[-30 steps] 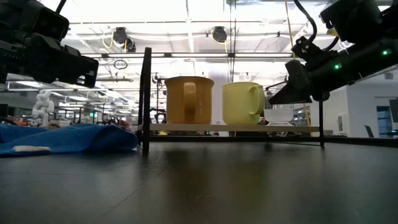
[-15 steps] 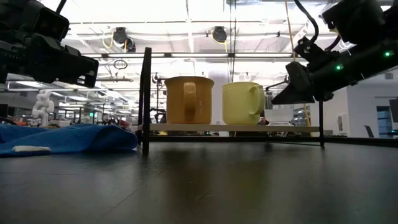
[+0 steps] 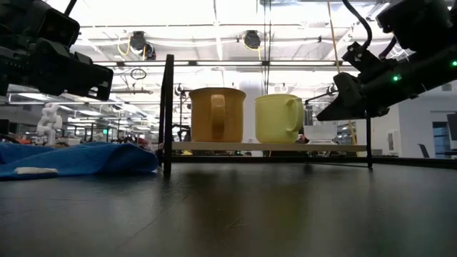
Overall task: Stack small to large cups/mugs on shelf
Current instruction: Put the transparent mug on the shelf aligned with the yellow mug
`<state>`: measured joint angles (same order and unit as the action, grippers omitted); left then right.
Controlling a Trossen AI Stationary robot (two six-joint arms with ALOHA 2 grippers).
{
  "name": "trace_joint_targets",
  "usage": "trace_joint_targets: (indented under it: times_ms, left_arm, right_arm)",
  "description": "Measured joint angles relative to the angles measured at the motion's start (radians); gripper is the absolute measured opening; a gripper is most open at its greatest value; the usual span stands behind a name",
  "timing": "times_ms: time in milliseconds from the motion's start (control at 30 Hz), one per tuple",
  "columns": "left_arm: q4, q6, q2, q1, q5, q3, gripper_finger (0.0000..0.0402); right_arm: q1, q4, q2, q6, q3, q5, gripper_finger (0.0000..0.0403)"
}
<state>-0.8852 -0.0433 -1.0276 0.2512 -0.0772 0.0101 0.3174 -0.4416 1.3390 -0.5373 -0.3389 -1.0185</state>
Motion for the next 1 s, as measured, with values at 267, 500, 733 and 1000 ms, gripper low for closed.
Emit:
trace_joint_targets:
  times_ms: [267,500,733,1000]
  left_arm:
    - [0.000,-0.001,0.000,0.014,0.000,0.000,0.0031]
    - [0.000,-0.004,0.000,0.046,0.030,0.000,0.0031]
    - [0.000,-0.008,0.000,0.067,0.037,0.000,0.0031]
    - [0.000,-0.024,0.000,0.083,0.055,0.000,0.0031]
  right_arm:
    - [-0.001,0.007,0.000,-0.008,0.000,-0.029,0.0000]
    - [-0.001,0.045,0.000,-0.058,0.000,-0.030,0.0000]
    - [-0.001,0.062,0.000,-0.081,0.000,-0.064,0.0000]
    - [-0.001,0.082,0.000,-0.106,0.000,-0.093,0.0000]
